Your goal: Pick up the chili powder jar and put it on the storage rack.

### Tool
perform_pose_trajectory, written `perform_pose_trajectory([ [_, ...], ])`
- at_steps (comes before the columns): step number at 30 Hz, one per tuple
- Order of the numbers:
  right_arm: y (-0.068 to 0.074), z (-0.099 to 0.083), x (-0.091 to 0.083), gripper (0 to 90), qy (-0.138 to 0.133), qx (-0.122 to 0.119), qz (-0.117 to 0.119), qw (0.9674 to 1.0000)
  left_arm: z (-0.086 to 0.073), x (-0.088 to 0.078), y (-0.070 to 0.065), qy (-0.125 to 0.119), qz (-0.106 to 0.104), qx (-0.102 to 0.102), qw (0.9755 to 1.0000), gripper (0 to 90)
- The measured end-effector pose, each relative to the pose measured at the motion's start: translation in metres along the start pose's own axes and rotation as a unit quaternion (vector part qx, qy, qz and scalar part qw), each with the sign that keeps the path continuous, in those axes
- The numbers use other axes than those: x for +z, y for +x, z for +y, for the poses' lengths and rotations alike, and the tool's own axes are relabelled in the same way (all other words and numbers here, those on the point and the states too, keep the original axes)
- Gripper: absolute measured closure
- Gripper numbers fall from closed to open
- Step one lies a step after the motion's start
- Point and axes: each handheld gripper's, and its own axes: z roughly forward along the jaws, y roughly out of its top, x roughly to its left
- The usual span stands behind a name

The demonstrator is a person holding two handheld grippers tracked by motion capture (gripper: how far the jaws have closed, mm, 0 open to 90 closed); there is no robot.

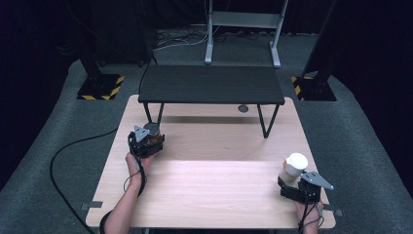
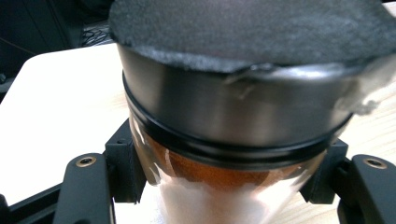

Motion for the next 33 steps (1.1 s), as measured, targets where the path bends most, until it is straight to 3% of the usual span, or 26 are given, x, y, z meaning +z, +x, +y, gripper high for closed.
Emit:
perform_pose_trajectory([
  [33, 0.001, 0.0, 0.0, 0.0, -0.001, -0.002, -0.001, 1.0, 0.026, -0.012, -0.002, -0.017, -0.036, 0.007, 0.9992, 31.7],
])
